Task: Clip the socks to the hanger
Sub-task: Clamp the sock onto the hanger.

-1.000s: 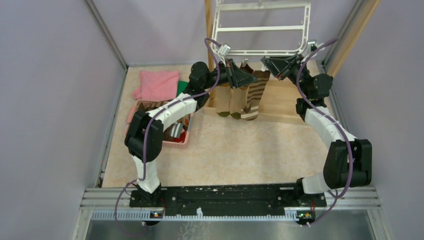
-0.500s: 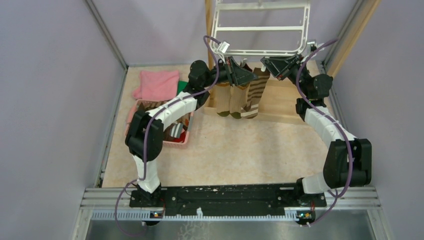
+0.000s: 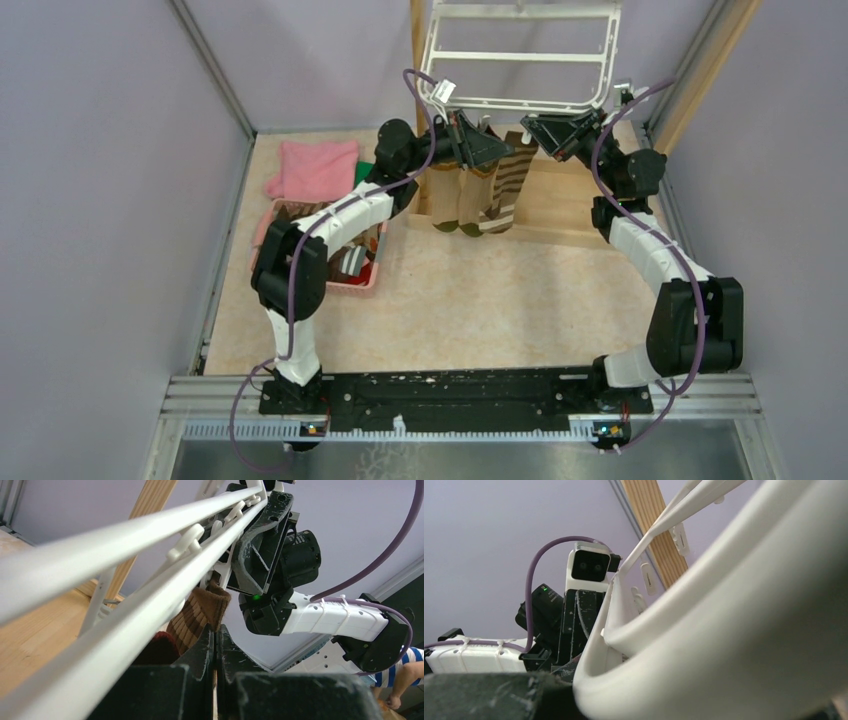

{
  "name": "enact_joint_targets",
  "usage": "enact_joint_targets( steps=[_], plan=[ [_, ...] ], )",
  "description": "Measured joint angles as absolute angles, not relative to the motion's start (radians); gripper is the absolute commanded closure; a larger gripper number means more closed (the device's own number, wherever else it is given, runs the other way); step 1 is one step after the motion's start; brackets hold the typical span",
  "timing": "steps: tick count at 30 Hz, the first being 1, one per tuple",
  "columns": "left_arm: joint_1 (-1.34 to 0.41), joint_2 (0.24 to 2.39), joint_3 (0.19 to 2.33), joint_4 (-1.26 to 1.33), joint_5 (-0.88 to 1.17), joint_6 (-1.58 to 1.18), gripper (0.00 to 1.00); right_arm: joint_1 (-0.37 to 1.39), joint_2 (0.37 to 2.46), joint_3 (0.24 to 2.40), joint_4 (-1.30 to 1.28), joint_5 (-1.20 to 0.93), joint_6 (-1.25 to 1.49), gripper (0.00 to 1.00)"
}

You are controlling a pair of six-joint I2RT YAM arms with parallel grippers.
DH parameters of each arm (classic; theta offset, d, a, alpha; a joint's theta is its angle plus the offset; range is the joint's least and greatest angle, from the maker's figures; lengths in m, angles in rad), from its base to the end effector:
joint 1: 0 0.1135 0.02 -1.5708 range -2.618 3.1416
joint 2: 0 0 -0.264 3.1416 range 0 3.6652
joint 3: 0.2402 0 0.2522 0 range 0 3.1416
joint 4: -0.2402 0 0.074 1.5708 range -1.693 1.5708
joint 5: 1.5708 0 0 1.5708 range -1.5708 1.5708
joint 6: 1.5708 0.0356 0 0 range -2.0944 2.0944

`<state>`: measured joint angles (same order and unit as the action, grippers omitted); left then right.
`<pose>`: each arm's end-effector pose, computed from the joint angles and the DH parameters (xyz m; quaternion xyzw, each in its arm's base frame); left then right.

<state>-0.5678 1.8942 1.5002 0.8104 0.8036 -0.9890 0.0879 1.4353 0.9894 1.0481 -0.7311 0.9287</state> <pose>0.3600 -0.2601 0.3651 0.2155 0.5596 -0.6935 0.3993 0.3107 0.0512 0.3805 -0.1113 0.5261 0.5477 0.6410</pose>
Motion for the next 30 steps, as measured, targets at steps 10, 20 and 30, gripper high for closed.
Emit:
enact_joint_targets(
  steps=[10, 20, 30],
  plan=[
    [-0.564, 1.908, 1.508, 0.815, 0.803, -0.997, 1.00, 0.088, 1.435, 0.989, 1.063, -0.739, 0.937, 0.52],
    [-0.564, 1.908, 1.508, 0.808, 0.797, -0.995, 0.88, 0.089, 1.432, 0.989, 1.048, -0.737, 0.926, 0.23],
    [-0.564, 1.871, 1.448, 0.752, 0.760, -0.920, 0.66, 0.089, 1.274, 0.921, 0.850, -0.664, 0.756, 0.12]
  ],
)
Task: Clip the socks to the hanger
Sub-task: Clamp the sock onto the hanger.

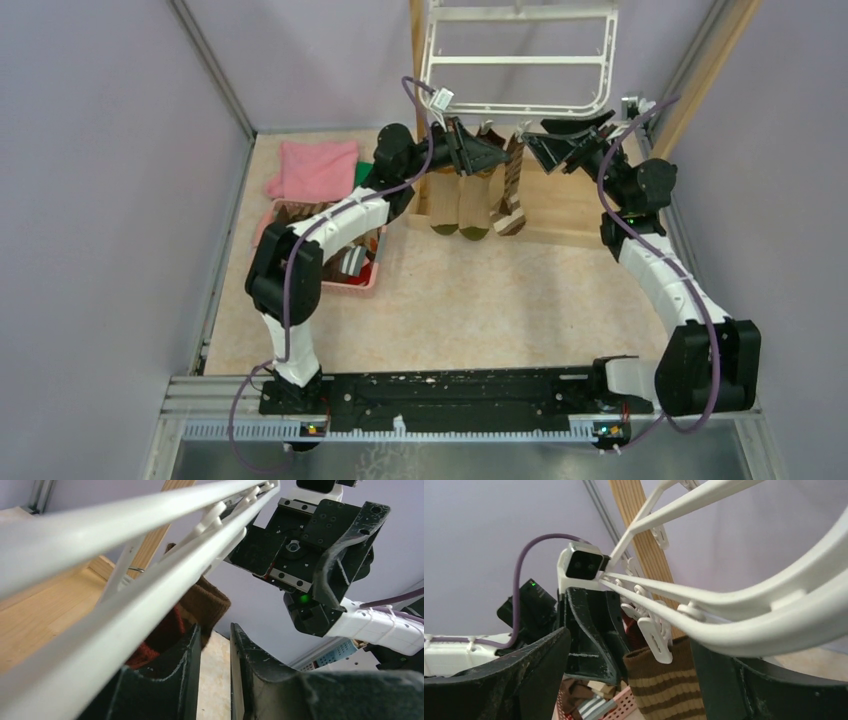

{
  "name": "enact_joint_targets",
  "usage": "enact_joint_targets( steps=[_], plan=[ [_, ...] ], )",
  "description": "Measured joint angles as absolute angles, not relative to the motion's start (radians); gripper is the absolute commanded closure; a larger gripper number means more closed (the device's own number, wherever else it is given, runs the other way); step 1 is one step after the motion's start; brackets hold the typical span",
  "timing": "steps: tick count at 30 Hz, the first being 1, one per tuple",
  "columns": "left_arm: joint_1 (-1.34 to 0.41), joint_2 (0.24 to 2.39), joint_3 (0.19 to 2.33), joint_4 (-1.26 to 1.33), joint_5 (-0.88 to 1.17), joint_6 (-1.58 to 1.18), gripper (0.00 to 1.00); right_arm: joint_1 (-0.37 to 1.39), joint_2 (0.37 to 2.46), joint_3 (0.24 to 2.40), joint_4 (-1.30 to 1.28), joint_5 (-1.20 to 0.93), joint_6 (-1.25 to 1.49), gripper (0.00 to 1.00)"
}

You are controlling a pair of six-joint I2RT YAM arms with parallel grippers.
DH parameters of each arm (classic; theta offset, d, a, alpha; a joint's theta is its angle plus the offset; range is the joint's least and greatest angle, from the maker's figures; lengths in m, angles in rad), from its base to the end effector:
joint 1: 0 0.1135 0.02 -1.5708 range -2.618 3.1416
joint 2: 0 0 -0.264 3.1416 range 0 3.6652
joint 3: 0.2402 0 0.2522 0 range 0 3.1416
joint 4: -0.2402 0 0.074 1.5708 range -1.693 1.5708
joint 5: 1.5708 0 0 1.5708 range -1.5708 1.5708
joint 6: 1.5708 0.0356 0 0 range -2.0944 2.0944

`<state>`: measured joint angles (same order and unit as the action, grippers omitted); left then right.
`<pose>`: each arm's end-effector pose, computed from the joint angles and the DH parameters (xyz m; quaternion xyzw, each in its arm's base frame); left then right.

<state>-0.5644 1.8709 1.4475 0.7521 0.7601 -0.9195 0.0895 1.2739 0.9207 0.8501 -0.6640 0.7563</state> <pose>0.3590 -0.2563 0.3520 0.2015 0.5852 -0.6695 0.4109 0.2800 0.0471 0.3862 -0.1064 0.5486 0.4854 0.6724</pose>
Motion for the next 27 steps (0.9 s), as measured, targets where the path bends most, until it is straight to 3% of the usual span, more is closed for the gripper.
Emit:
enact_joint_targets(
  steps=[6, 15, 20, 27],
  plan=[
    [-0.565, 1.762, 1.361, 0.688, 0.736, -0.837, 0.57, 0.089, 1.175, 0.852, 0.755, -0.617, 0.651, 0.11],
    [-0.563, 1.529, 1.132, 0.646, 0.719, -0.688, 0.29, 0.089, 0.993, 0.695, 0.564, -0.540, 0.528, 0.11],
    [-0.563, 1.367, 0.997, 0.606, 0.706, -0.570, 0.18, 0.089, 0.879, 0.620, 0.490, -0.496, 0.460, 0.02],
    [-0.563, 1.124, 0.788, 0.524, 0.621, -0.427, 0.01, 0.089, 0.736, 0.436, 0.498, -0.455, 0.438, 0.01]
  ],
)
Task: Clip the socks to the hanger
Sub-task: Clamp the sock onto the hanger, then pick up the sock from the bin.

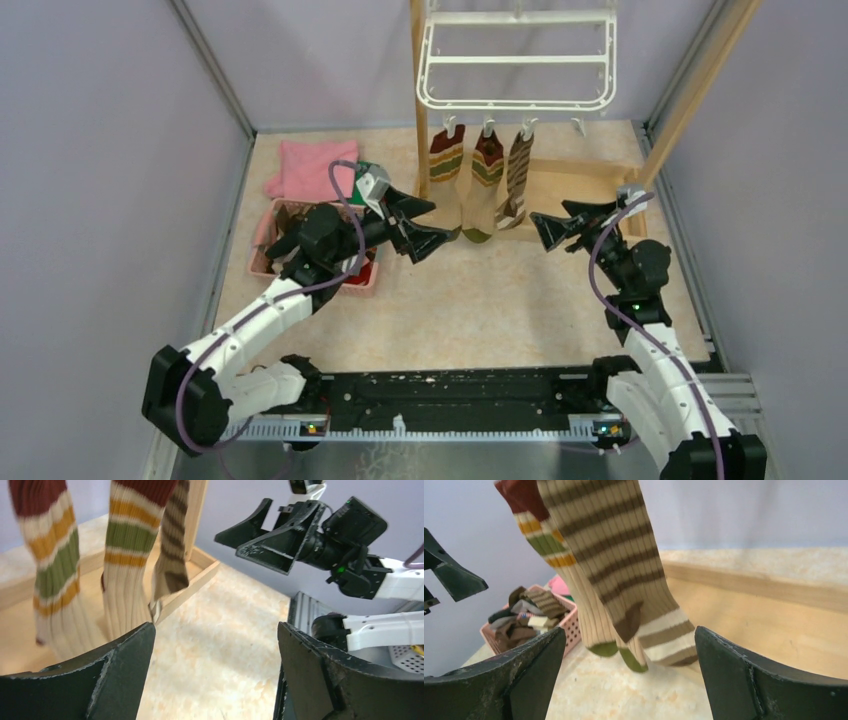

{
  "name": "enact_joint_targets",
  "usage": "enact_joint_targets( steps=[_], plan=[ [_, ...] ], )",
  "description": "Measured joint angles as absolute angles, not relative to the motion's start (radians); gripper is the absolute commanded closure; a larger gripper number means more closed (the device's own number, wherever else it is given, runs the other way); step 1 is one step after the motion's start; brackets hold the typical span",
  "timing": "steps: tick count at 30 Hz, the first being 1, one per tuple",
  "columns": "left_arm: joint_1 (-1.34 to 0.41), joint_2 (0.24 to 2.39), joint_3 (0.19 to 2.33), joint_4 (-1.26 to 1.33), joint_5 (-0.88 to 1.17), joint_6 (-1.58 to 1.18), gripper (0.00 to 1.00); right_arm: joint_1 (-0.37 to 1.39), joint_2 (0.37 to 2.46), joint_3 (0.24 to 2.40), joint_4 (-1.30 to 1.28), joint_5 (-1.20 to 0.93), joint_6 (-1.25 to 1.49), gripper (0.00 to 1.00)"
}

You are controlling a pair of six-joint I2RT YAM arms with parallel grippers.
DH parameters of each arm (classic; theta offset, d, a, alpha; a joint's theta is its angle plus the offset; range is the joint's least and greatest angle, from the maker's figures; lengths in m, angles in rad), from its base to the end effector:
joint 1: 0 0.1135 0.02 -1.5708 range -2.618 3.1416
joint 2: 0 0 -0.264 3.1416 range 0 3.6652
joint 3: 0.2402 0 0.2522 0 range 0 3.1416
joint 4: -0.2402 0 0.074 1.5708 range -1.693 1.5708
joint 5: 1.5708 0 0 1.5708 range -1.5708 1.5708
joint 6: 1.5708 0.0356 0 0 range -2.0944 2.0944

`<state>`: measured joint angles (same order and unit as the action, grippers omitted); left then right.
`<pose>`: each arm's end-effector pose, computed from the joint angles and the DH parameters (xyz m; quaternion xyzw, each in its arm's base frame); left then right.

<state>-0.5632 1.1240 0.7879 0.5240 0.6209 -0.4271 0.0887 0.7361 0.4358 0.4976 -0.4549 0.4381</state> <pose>0.2072 -0.1553 0.3467 0.2761 0.5898 -0.5199 0.5528 0.1779 0.0315 0.2964 -0.0644 0.6386 0.3342 0.6902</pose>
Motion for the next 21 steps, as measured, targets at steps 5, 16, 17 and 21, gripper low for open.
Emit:
enact_joint_targets(
  steps=[5, 16, 17, 21],
  plan=[
    [-0.563, 1.003, 0.635, 0.448, 0.509, -0.390, 0.01, 0.089, 0.721, 0.335, 0.512, -0.454, 0.456, 0.02],
    [-0.561, 0.984, 0.598, 0.154, 0.244, -0.390, 0.01, 0.089, 0.868, 0.255, 0.605, -0.510, 0.532, 0.02],
    [-0.561, 0.994, 0.607, 0.131, 0.221, -0.390, 0.01, 0.089, 0.876, 0.242, 0.613, -0.513, 0.541, 0.02],
    [-0.560, 1.045, 0.661, 0.031, 0.112, -0.383, 0.01, 0.089, 0.882, 0.224, 0.634, -0.517, 0.556, 0.02]
  ],
)
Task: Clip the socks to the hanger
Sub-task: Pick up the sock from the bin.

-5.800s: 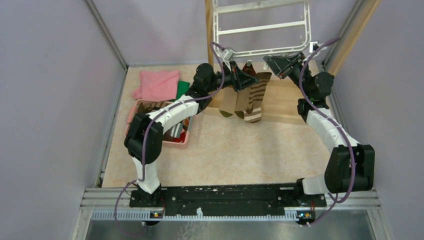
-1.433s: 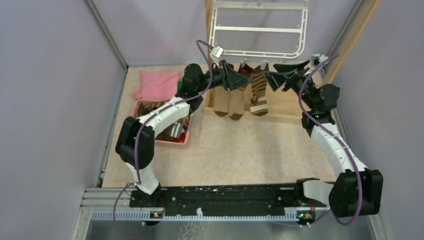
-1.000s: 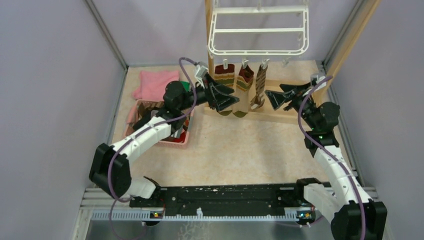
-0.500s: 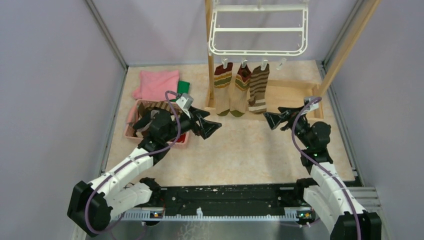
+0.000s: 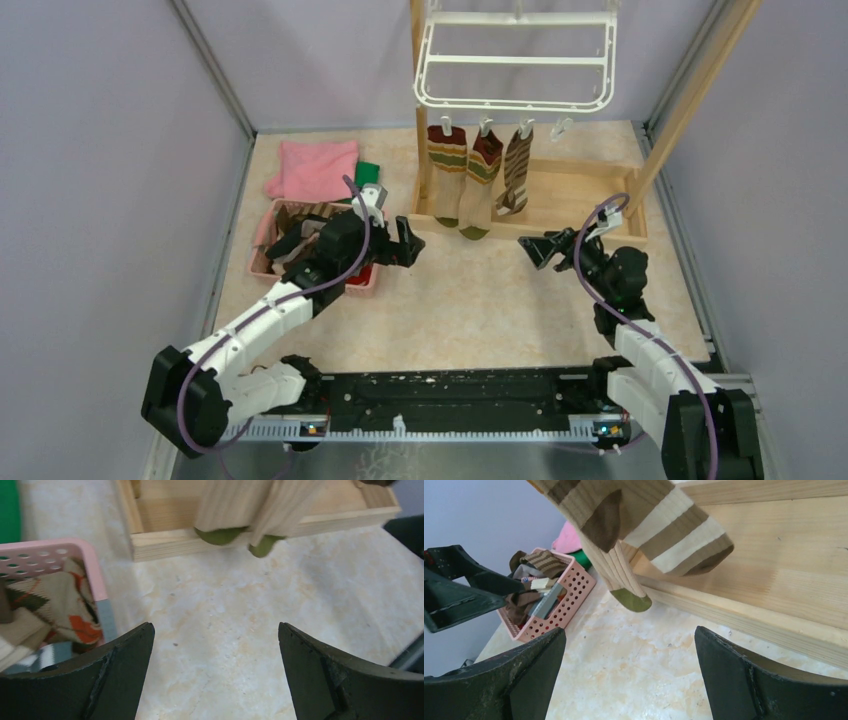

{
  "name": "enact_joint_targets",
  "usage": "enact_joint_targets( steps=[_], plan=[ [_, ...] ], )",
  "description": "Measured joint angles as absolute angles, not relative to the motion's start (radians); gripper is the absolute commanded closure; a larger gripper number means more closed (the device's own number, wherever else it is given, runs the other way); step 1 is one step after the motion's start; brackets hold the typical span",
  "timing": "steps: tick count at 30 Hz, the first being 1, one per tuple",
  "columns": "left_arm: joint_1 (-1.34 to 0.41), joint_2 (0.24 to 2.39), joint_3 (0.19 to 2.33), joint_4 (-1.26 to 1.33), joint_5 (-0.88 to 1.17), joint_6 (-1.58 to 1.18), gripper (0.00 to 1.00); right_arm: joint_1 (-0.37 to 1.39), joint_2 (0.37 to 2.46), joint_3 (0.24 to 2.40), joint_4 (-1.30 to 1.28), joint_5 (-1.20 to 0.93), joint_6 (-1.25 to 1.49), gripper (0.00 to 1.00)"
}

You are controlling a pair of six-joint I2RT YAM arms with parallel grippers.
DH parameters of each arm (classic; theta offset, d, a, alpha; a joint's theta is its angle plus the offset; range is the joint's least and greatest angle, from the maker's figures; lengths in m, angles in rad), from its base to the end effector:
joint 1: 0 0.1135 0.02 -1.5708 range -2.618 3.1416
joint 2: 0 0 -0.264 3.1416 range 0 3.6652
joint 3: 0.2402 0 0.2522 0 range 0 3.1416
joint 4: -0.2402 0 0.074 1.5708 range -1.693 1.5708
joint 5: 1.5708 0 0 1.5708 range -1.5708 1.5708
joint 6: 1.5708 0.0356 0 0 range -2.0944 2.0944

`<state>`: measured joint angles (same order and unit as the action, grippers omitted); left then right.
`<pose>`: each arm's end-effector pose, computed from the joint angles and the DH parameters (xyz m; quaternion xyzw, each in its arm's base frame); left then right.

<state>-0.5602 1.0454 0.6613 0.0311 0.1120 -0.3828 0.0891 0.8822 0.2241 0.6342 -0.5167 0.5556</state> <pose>0.2010 -0.1308 0.2679 0.1044 0.8129 -0.3003 0.4879 0.1854 0.0342 0.2125 -0.0138 0.7143 0.3874 0.5827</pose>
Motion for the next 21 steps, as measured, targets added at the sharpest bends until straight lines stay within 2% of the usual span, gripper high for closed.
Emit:
enact_joint_targets(
  steps=[6, 10, 17, 21],
  plan=[
    [-0.553, 1.119, 0.766, -0.096, -0.181, -0.358, 0.05, 0.105, 0.875, 0.223, 0.651, -0.506, 0.559, 0.02],
    [-0.513, 1.129, 0.778, -0.125, -0.299, -0.359, 0.09, 0.122, 0.864, 0.222, 0.650, -0.493, 0.558, 0.01],
    [-0.394, 1.129, 0.778, -0.121, -0.328, -0.386, 0.11, 0.145, 0.858, 0.222, 0.642, -0.471, 0.545, 0.02],
    [-0.376, 1.129, 0.782, -0.136, -0.325, -0.357, 0.19, 0.150, 0.857, 0.222, 0.640, -0.463, 0.542, 0.02]
  ],
)
